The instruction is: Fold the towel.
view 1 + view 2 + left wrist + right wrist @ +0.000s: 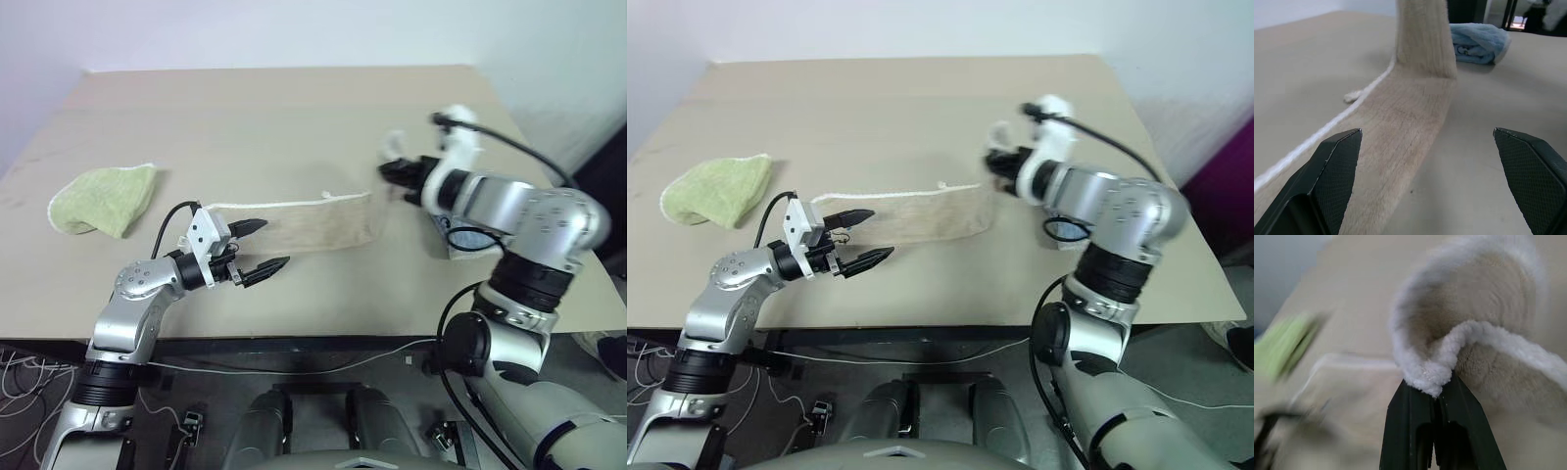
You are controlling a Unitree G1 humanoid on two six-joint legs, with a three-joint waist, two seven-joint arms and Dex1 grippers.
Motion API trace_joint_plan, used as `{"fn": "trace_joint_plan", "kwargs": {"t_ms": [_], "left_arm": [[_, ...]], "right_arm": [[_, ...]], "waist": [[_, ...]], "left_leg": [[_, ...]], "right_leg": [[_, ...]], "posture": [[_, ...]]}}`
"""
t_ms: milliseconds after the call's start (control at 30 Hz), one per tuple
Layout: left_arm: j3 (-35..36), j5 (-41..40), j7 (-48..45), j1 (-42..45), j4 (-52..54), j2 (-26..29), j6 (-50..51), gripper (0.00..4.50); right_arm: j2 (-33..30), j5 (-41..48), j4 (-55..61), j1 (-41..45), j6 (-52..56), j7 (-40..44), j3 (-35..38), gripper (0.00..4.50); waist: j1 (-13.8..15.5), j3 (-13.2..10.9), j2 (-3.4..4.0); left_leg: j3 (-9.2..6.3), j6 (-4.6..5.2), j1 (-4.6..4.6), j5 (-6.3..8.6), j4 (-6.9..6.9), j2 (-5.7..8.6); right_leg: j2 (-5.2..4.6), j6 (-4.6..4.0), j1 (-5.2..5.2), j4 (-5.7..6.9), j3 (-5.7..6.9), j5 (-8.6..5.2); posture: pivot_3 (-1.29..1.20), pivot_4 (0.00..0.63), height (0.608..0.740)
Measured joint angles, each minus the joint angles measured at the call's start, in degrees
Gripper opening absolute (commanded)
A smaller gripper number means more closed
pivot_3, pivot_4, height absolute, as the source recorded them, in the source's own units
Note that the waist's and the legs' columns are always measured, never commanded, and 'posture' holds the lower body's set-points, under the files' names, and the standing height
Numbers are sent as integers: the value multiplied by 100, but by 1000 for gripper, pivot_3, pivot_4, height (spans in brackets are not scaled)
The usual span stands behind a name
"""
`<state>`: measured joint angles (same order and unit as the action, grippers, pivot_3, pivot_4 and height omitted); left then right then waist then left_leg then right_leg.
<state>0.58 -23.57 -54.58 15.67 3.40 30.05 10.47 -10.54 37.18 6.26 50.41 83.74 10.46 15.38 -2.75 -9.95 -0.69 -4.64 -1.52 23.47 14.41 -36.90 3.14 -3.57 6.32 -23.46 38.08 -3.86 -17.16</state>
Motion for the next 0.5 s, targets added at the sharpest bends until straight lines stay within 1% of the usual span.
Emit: {"fn": "trace_joint_plan", "kwargs": {"t_ms": [67,133,367,500], "left_arm": [[-5,29,14,-15,3,-11,-2,4500],[-2,44,39,-37,3,-10,-2,4500],[24,44,141,-234,145,-9,2,4500],[34,43,187,-270,209,14,14,4500]], "right_arm": [[-30,-118,-436,-34,-413,377,-532,16],[-50,-265,-850,-32,-801,685,-892,16],[-47,-738,-1990,-9,-1782,1262,-1553,16],[-27,-903,-2254,-9,-2027,1414,-1727,16]], "waist": [[15,0,0],[38,-1,-1],[16,-1,-1],[20,-1,0]], "left_leg": [[0,0,0,0,-3,3],[-2,0,2,0,-5,6],[-2,-1,2,0,-1,4],[-2,-1,3,0,-1,4]], "right_leg": [[-2,0,1,0,0,0],[-3,0,2,-2,4,0],[-4,0,-4,-1,2,0],[-5,0,-4,-2,1,0]], "posture": [[0,150,740],[0,150,740],[0,150,740],[0,150,740]]}}
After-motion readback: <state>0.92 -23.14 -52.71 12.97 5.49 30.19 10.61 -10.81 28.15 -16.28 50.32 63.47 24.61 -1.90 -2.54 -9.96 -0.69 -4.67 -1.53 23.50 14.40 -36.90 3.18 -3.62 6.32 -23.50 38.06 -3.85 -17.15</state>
